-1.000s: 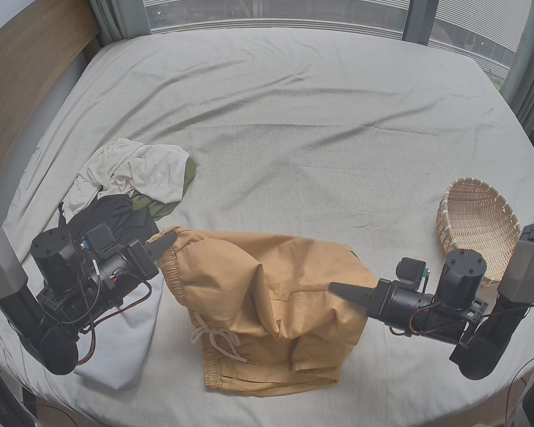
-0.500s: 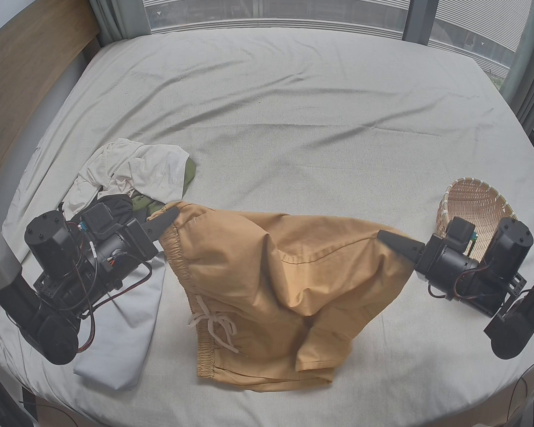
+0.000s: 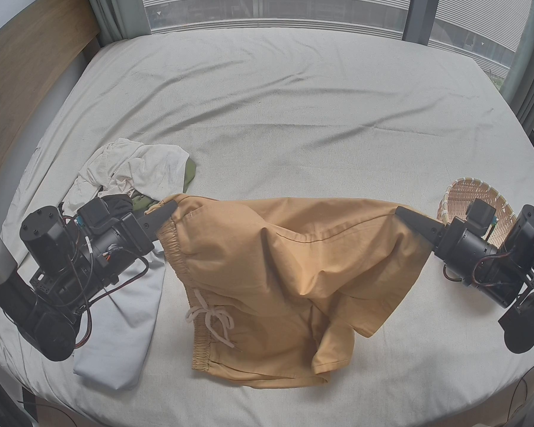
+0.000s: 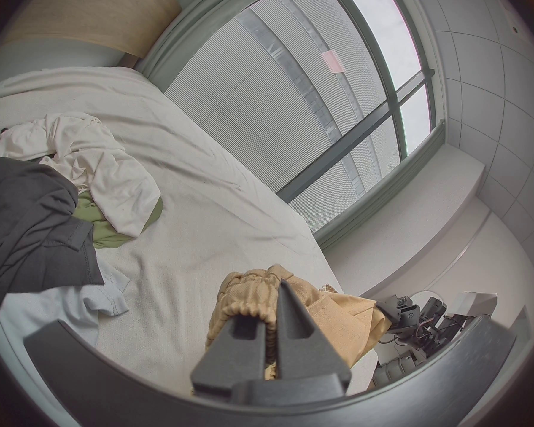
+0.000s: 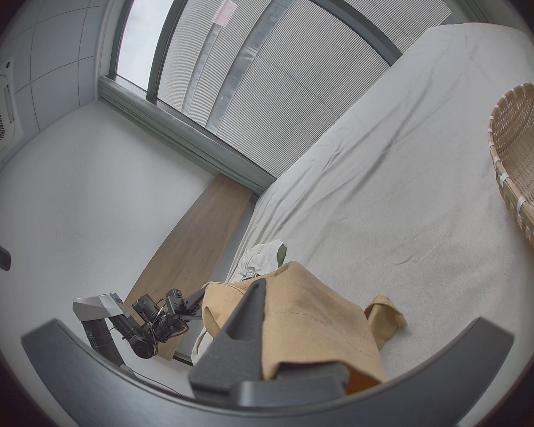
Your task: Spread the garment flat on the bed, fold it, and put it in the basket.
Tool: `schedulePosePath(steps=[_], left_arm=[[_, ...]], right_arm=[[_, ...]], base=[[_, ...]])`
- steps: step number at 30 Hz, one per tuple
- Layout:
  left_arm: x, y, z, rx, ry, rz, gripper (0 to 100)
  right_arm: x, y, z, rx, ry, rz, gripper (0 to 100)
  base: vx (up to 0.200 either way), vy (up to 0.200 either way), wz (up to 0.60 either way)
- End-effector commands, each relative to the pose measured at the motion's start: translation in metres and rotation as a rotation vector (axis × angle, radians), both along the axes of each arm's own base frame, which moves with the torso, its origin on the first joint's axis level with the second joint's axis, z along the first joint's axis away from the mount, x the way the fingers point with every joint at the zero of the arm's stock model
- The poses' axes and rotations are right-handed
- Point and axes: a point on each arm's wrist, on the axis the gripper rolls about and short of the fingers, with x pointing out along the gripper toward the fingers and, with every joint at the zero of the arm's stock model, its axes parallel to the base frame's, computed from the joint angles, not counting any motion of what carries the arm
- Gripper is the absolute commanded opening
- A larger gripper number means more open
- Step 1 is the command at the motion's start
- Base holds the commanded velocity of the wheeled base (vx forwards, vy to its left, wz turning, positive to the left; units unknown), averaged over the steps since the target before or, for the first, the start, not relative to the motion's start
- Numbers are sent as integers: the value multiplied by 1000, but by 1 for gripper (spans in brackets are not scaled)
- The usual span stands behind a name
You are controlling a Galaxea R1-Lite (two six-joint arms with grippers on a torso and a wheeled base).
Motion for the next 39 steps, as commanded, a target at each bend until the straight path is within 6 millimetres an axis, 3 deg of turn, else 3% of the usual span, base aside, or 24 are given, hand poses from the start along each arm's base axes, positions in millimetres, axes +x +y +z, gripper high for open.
schedulePosePath(steps=[1, 16, 39], left_arm=[[-1, 1, 4, -6, -18, 3, 0], [-5, 3, 13, -12, -45, 4, 0], [-3, 8, 12, -13, -42, 22, 0]], right_arm=[[-2, -2, 2, 2, -6, -3, 0], [8, -29, 5, 1, -25, -93, 0], [8, -40, 23, 17, -99, -119, 0]], base=[[0, 0, 0], [0, 0, 0], [0, 0, 0]])
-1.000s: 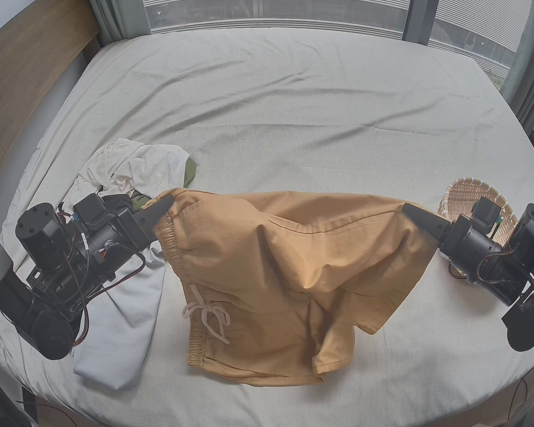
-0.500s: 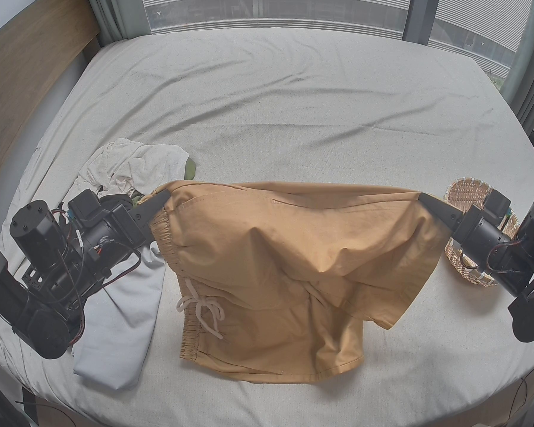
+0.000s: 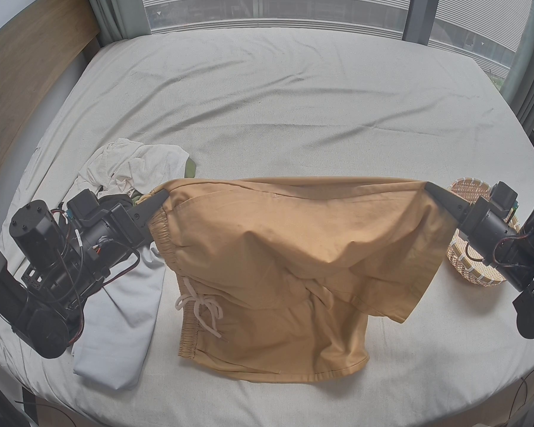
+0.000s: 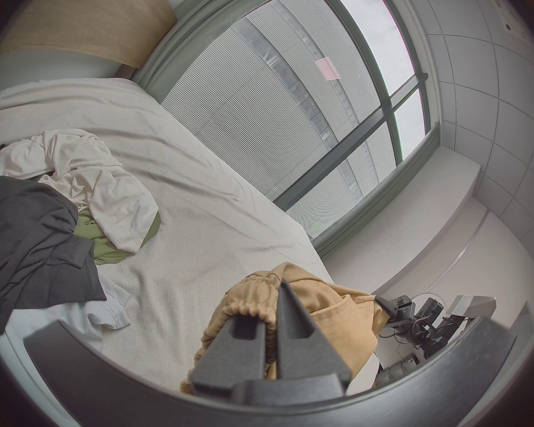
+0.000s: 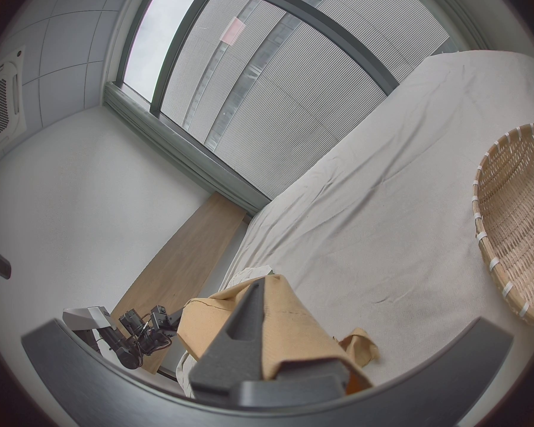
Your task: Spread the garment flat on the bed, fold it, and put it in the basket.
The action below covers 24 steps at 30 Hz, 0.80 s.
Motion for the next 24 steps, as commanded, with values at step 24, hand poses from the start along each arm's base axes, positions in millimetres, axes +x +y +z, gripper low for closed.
schedulePosePath(steps=[24], left_arm=[[2, 5, 4, -6, -15, 18, 0]], right_arm=[[-4, -14, 17, -1, -70, 15, 0]], base=[[0, 0, 0]])
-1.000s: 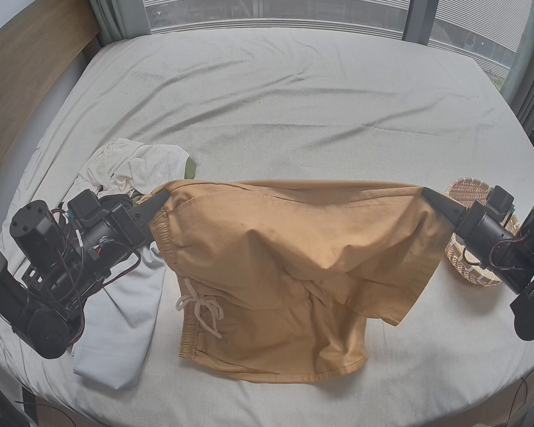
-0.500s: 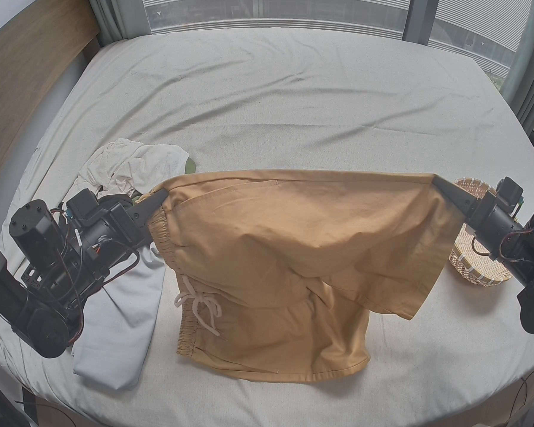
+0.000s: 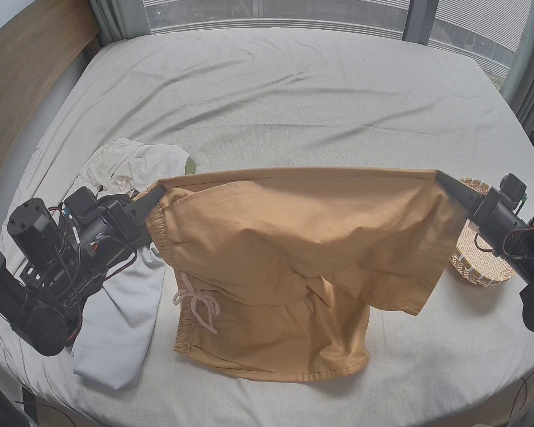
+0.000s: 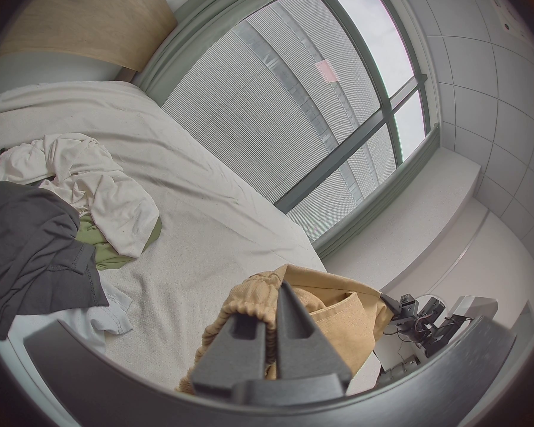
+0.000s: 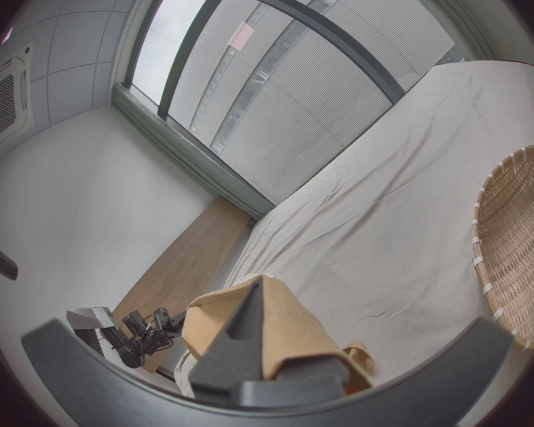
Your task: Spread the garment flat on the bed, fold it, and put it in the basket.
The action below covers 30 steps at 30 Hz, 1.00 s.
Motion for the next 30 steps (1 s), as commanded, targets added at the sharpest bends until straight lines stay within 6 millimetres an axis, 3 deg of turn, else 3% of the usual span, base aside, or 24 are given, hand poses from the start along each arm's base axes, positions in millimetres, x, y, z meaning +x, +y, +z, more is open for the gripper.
schedulePosePath(steps=[1, 20, 30], left_arm=[[-1, 0, 1, -2, -6, 0, 0], [-8, 3, 24, -26, -85, -2, 0], [-8, 4, 23, -25, -83, -3, 0]], right_arm=[[-4, 0, 5, 1, -22, 10, 0], [-13, -2, 24, 9, -100, 12, 0], [-10, -11, 26, 6, -95, -27, 0]], base=[[0, 0, 0], [0, 0, 0], [0, 0, 0]])
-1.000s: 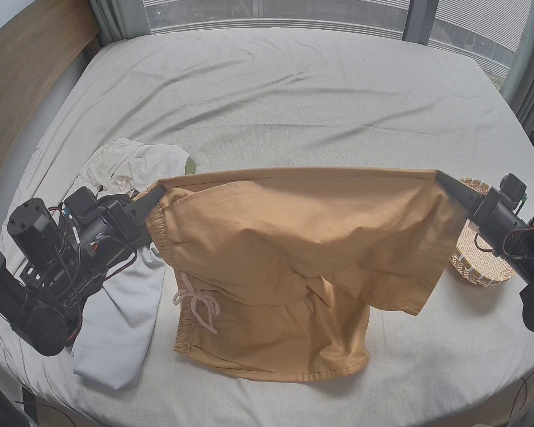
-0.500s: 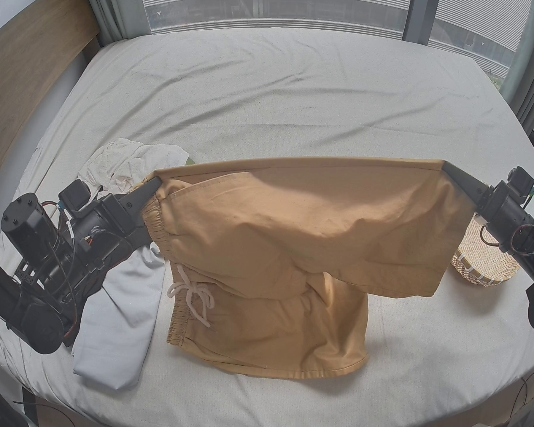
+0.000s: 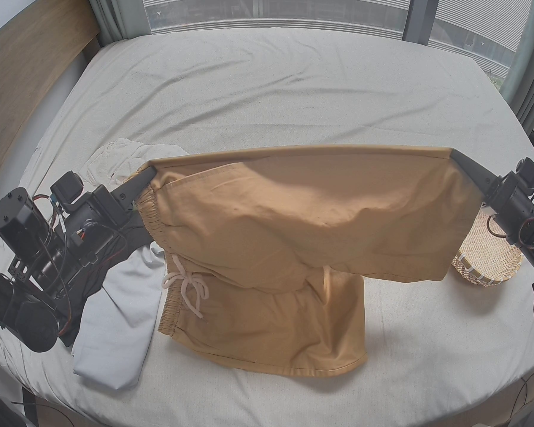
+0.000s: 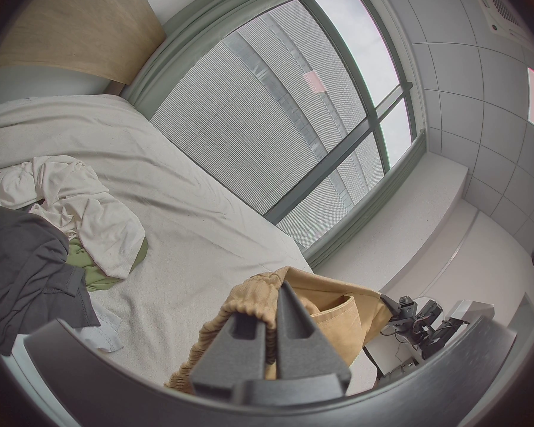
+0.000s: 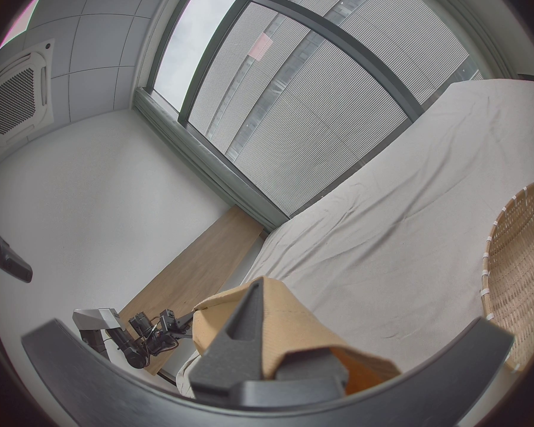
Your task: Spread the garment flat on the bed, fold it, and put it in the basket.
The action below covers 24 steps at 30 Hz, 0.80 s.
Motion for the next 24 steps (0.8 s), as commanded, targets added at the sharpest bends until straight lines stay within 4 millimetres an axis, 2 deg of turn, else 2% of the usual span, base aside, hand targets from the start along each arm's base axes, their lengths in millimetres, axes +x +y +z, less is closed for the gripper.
schedulePosePath(steps=[1, 8, 24], left_arm=[[0, 1, 0, 0, -1, 4, 0], [3, 6, -4, 6, 15, 17, 0], [2, 6, -5, 8, 15, 12, 0]], right_arm=[[1, -4, 0, 0, 0, -17, 0], [9, -8, -10, -4, 40, -34, 0], [14, -16, -14, -12, 49, -46, 0]], base=[[0, 0, 0], [0, 0, 0], [0, 0, 0]])
